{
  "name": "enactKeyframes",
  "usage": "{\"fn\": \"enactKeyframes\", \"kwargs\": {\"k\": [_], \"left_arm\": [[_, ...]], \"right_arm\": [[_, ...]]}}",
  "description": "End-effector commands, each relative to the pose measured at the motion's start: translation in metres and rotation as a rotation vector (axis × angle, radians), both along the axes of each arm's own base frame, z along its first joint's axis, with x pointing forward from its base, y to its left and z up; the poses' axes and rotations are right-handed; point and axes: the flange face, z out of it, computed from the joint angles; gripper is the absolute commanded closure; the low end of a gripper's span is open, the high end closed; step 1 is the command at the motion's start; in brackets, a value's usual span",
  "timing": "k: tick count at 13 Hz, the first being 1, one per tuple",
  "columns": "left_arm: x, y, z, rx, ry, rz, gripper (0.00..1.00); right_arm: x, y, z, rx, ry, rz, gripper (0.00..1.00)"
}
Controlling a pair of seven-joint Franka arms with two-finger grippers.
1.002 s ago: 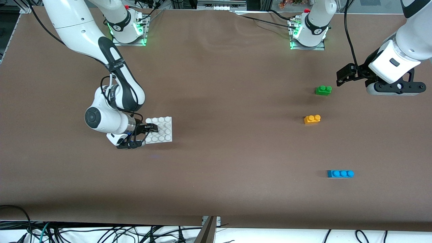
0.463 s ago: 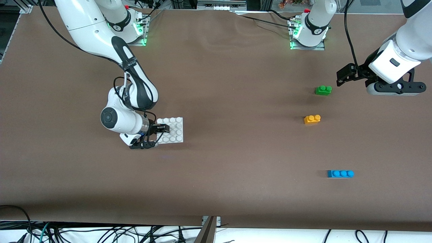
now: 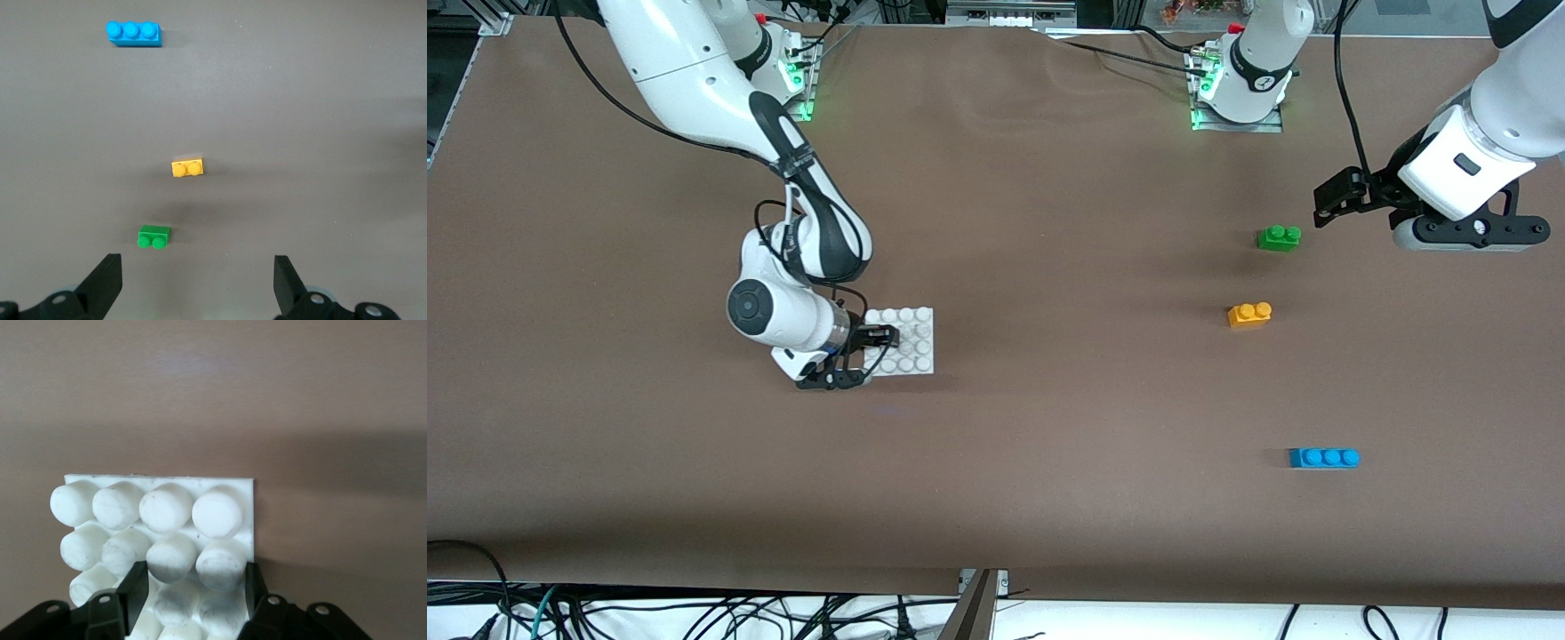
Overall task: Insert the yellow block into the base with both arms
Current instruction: 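Slide the white base plate with the right gripper toward the table middle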
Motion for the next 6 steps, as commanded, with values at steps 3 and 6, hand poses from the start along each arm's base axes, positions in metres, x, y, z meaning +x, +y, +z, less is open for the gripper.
{"fn": "enactKeyframes", "kwargs": {"k": [3, 6], "left_arm": [[0.002, 0.002, 0.003, 0.01, -0.007, 0.011, 0.0], [0.002, 0.0, 0.003, 0.008, -0.009, 0.008, 0.0]], "right_arm": [[0.0, 0.041, -0.009, 0.012, 0.003, -0.044, 0.38], [-0.008, 0.067, -0.009, 0.011, 0.003, -0.055, 0.38]]}}
